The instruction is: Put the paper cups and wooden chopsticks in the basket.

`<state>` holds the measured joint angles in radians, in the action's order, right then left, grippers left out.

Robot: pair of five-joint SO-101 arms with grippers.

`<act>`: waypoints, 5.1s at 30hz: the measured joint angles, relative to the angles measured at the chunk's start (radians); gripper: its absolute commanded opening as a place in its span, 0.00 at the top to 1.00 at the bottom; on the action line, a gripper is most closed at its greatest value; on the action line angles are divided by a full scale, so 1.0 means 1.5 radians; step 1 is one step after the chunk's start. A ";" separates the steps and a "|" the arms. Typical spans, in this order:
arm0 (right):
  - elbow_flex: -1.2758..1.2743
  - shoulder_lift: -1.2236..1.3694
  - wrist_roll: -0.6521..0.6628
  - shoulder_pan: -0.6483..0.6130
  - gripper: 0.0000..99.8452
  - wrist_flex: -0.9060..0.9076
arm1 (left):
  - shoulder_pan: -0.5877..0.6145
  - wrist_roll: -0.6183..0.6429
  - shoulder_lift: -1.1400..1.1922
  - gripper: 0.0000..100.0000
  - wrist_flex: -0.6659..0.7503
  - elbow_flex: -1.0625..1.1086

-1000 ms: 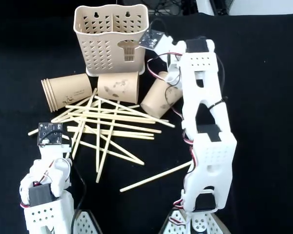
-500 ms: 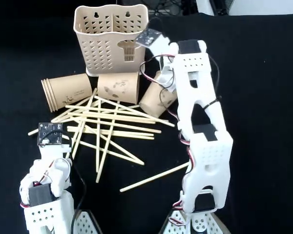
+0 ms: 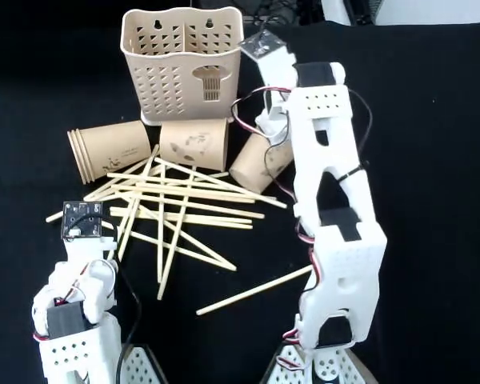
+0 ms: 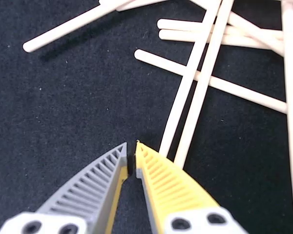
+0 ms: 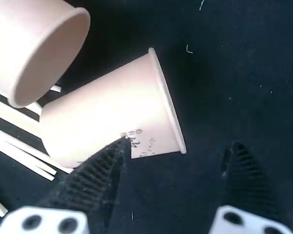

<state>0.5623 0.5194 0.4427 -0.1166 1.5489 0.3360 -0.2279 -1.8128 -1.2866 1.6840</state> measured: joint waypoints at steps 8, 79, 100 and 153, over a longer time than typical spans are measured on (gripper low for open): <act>0.006 0.056 0.174 -0.009 0.67 -0.006 | 0.000 0.000 0.000 0.95 0.000 0.000; -0.155 -0.202 0.280 0.193 0.99 0.139 | 0.000 0.000 0.000 0.95 0.000 0.000; -0.291 -0.202 0.327 0.091 0.99 0.138 | 0.000 0.000 0.000 0.95 0.000 0.000; -0.379 -0.217 -0.260 -0.228 0.75 -0.328 | 0.000 -0.001 0.000 0.95 0.012 0.000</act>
<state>-0.0069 0.1941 0.0529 -0.4588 1.0564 0.3360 -0.2294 -1.8128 -1.2681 1.6840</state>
